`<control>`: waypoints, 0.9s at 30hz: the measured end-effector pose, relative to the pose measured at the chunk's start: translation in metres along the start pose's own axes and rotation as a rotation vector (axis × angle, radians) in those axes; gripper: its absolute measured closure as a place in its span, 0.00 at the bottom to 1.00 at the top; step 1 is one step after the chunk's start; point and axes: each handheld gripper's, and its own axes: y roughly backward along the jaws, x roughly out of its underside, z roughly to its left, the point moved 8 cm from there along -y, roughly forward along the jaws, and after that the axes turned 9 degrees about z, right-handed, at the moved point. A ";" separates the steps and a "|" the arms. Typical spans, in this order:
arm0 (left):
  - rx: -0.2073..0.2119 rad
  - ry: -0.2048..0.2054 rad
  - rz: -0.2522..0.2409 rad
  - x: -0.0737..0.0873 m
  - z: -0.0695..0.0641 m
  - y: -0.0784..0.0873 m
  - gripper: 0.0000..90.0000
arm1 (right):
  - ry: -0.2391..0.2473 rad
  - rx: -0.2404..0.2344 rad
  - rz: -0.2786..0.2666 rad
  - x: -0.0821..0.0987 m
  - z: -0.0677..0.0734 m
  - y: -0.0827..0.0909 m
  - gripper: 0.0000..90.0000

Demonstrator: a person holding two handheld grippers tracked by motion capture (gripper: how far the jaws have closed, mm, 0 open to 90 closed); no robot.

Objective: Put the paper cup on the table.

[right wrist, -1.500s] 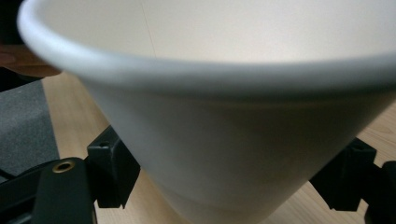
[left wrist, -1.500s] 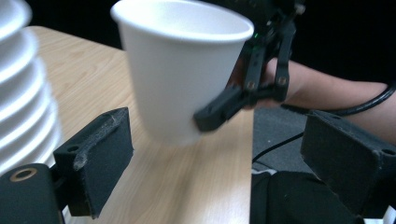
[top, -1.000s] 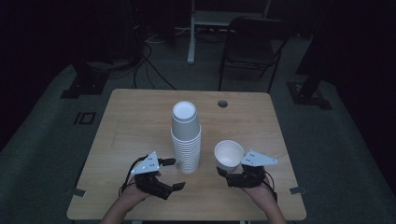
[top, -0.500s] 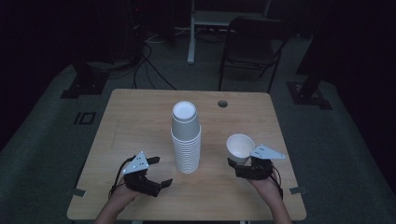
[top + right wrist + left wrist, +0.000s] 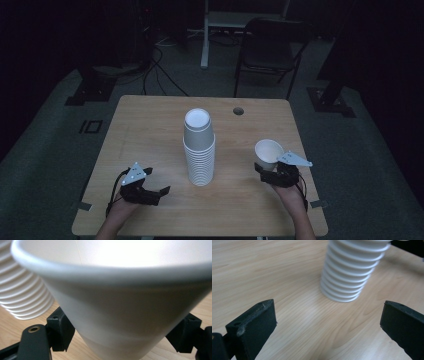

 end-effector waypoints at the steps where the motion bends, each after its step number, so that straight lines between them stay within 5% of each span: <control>1: -0.015 0.017 0.002 0.003 0.004 0.001 0.01 | -0.003 0.007 0.001 0.001 -0.002 -0.001 0.23; 10: -0.133 0.085 0.033 0.024 0.031 0.006 0.00 | -0.051 0.049 0.023 0.008 -0.018 -0.013 0.23; 27: -0.165 0.127 0.038 0.035 0.040 0.006 0.00 | -0.071 0.097 0.087 0.027 -0.027 -0.042 0.22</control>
